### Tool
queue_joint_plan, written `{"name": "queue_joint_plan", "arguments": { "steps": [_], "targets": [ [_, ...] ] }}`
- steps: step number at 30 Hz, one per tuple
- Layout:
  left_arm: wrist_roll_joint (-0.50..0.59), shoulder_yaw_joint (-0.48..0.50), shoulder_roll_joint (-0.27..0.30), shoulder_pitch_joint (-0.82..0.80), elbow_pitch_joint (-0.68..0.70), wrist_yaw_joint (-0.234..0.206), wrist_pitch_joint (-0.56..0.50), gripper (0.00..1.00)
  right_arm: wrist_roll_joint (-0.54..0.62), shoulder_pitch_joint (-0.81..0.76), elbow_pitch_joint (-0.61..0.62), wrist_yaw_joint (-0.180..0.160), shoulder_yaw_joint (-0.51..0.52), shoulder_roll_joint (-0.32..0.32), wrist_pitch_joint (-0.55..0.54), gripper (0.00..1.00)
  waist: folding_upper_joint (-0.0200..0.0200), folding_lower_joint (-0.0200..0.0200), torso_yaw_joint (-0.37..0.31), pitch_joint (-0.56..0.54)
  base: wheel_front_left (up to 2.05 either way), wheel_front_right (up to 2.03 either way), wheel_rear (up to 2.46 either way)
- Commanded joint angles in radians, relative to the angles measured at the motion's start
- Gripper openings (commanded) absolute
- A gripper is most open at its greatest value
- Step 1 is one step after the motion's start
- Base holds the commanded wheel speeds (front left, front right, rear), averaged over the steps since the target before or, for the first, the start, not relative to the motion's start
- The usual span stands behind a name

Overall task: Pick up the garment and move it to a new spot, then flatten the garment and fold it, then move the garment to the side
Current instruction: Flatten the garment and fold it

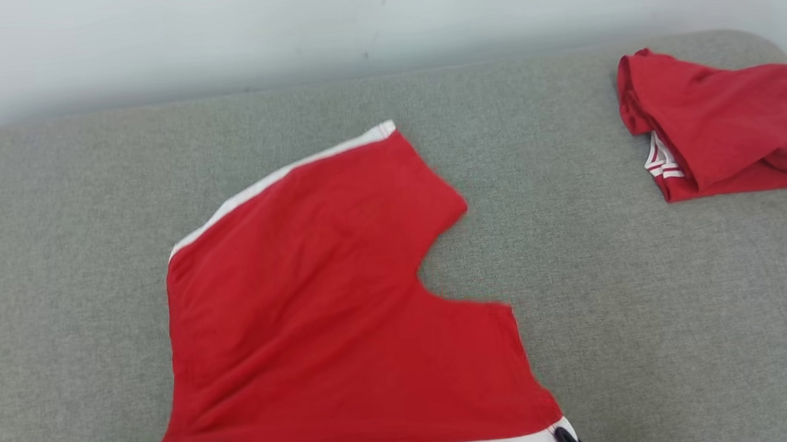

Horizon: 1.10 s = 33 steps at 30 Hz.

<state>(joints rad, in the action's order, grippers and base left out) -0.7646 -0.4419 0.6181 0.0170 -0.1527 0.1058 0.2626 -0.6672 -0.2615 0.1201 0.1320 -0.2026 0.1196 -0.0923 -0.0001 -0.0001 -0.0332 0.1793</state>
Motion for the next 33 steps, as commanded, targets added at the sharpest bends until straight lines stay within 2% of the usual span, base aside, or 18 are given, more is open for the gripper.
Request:
{"name": "queue_joint_plan", "arguments": {
  "steps": [1,7,12,16,23,33],
  "targets": [
    [0.012,0.023,-0.011,0.040,-0.005,-0.001,0.003,0.00,0.011,-0.029,0.020,-0.003,0.017,-0.004,-0.011,0.00,0.0001,0.0001,-0.004,-0.016,0.00,0.00,0.00],
    [0.040,0.048,-0.048,0.083,0.007,0.003,0.003,0.00,0.013,-0.016,0.055,-0.003,0.074,-0.016,-0.010,0.00,0.0001,0.0001,0.007,-0.033,0.00,0.00,0.00],
    [0.081,0.077,-0.089,0.059,0.035,0.012,0.003,0.00,0.036,0.105,0.070,-0.003,0.104,0.045,-0.031,0.00,0.0001,0.0001,0.028,-0.049,0.00,0.00,0.00],
    [0.099,0.079,-0.102,0.018,0.041,0.020,0.003,0.00,0.037,0.235,0.022,-0.003,0.097,0.103,-0.050,0.00,0.0001,0.0001,0.049,-0.054,0.00,0.00,0.00],
    [0.074,0.035,-0.115,-0.113,-0.004,0.022,0.003,0.00,0.002,0.513,-0.172,-0.003,0.048,0.176,-0.056,0.00,0.0001,0.0001,0.088,-0.045,0.00,0.00,0.00],
    [-0.009,-0.068,-0.108,-0.387,-0.119,0.023,0.003,0.00,0.006,0.955,-0.582,-0.003,-0.107,0.186,-0.026,0.00,0.0001,0.0001,0.154,0.068,0.00,0.00,0.00]
  ]
}}
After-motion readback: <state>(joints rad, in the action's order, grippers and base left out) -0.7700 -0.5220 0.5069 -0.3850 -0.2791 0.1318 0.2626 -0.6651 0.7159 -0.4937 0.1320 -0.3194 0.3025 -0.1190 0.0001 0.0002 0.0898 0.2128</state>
